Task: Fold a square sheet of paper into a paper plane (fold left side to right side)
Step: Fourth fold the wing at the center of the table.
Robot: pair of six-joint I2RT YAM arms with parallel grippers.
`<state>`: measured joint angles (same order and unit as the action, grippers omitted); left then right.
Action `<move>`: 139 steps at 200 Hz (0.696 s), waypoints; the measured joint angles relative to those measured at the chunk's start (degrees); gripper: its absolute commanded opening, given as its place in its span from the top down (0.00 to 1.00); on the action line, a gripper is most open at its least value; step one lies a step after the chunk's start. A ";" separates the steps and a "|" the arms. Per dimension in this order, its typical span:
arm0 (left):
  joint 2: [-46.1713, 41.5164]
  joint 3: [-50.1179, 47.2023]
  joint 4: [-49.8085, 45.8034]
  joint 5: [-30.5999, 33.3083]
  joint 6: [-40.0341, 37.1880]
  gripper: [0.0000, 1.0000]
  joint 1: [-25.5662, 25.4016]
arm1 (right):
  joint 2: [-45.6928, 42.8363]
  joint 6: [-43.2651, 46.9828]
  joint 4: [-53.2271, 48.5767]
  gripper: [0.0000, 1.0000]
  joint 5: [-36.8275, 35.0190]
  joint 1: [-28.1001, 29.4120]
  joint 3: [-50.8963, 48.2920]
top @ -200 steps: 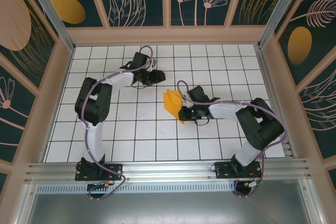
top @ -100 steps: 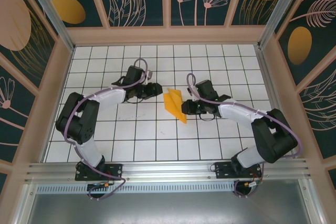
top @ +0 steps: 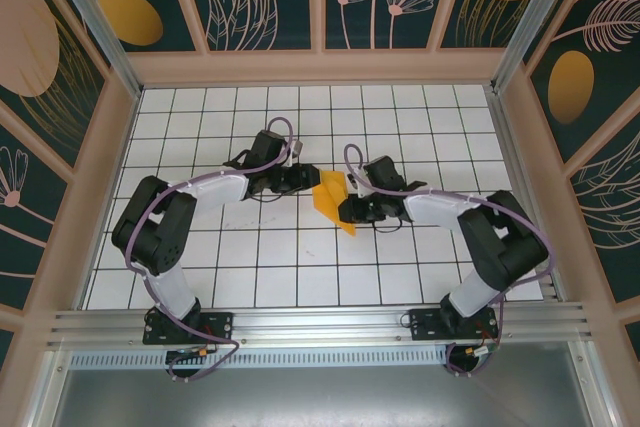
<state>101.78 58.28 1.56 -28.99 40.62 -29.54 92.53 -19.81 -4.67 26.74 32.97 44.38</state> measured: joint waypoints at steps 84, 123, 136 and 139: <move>0.59 0.24 -0.07 -0.13 -0.02 0.53 -0.26 | 3.80 1.11 -0.37 0.81 -2.08 -0.92 1.64; 2.23 1.66 -0.02 -0.74 -0.02 0.53 -1.81 | 4.28 1.09 -0.66 0.81 -2.21 -1.07 1.64; 3.08 2.10 0.00 -1.11 0.00 0.53 -2.43 | 4.28 1.07 -0.50 0.81 -1.53 -1.49 1.53; 3.32 2.21 0.02 -1.20 0.00 0.53 -2.54 | 4.28 1.07 -0.42 0.81 -1.25 -1.70 1.44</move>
<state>105.10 60.49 1.58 -30.20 40.62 -32.08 96.82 -18.74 -5.08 25.50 31.27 45.82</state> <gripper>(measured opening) 0.467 0.192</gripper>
